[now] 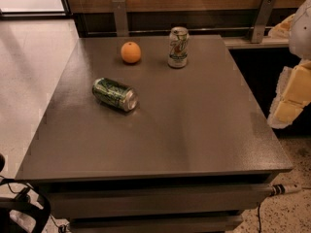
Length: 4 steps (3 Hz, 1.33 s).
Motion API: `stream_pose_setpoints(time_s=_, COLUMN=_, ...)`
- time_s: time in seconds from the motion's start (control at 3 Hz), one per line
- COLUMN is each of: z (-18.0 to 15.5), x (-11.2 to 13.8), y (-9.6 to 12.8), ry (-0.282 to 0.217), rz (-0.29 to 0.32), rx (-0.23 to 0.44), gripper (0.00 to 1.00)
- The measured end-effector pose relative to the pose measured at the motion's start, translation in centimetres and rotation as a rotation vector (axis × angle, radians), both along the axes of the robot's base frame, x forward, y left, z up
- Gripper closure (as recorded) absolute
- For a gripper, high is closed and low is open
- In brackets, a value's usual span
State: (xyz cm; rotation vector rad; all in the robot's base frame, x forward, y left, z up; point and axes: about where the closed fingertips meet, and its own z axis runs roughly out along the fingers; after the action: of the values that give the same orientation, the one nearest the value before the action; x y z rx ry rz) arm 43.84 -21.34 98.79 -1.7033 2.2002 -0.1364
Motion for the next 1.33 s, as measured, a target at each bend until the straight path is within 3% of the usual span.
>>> stream_pose_setpoints(time_s=0.33, z=0.6, x=0.6, y=0.2, ry=-0.011, rz=-0.002, rx=0.007, gripper=0.0)
stream_pose_setpoints(time_s=0.67, z=1.4, x=3.0, y=1.9, ry=0.017, rz=-0.011, rx=0.039, gripper=0.0)
stream_pose_setpoints(time_s=1.0, z=2.5, x=5.7, y=5.6, ry=0.053, rz=-0.035, rx=0.118, gripper=0.0)
stream_pose_setpoints(time_s=1.33, z=3.2, x=7.4, y=9.5, ry=0.08, rz=-0.098, rx=0.187, gripper=0.0)
